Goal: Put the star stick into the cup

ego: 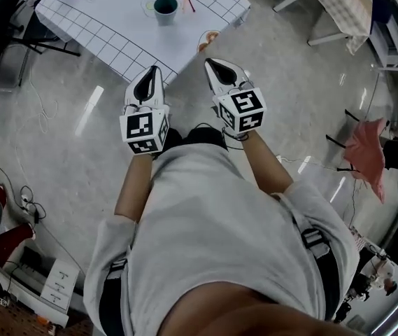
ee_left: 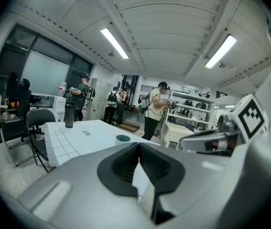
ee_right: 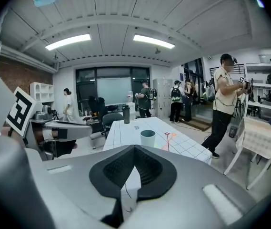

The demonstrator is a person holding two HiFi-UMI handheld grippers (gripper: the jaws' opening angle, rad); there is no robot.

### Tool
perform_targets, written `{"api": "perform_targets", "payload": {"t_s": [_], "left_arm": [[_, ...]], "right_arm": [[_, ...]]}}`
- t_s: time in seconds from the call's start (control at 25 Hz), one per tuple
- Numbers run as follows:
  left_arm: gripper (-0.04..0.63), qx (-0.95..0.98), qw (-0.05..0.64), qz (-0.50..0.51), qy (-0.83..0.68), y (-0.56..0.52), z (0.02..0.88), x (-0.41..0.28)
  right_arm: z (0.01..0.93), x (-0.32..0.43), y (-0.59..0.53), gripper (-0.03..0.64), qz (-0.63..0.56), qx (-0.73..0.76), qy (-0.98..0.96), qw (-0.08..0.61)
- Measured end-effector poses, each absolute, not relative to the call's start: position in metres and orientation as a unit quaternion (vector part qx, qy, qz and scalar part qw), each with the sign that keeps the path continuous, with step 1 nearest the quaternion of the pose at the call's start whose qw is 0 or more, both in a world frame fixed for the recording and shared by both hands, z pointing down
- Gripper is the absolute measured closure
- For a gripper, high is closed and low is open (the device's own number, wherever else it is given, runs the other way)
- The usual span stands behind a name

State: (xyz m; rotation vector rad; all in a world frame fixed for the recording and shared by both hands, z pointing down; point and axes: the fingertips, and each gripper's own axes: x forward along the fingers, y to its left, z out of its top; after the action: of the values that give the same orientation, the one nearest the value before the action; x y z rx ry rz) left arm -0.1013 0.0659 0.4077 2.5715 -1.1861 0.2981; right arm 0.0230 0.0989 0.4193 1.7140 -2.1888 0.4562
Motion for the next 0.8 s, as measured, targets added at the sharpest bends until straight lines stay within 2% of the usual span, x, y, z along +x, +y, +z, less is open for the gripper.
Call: {"api": "perform_targets", "payload": {"t_s": [0.16,0.6,0.8], "left_arm": [[0.592,0.890,0.171,0.114,-0.407,0.037,0.422,-0.100],[0.592,0.875,0.183,0.156,-0.421,-0.056,0.455,-0.090],[0.592,0.847,0.236,0.161,-0.448,-0.111,0.475,-0.080]], "right_arm": [[0.422,0.027,0.055,0.618,0.177,0.600,-0.758,0.183],[0.459,0.073,-0.069,0.618,0.190,0.577,-0.763,0.218],[0.484,0.098,-0.139,0.618,0.219,0.552,-0.771,0.231]]}}
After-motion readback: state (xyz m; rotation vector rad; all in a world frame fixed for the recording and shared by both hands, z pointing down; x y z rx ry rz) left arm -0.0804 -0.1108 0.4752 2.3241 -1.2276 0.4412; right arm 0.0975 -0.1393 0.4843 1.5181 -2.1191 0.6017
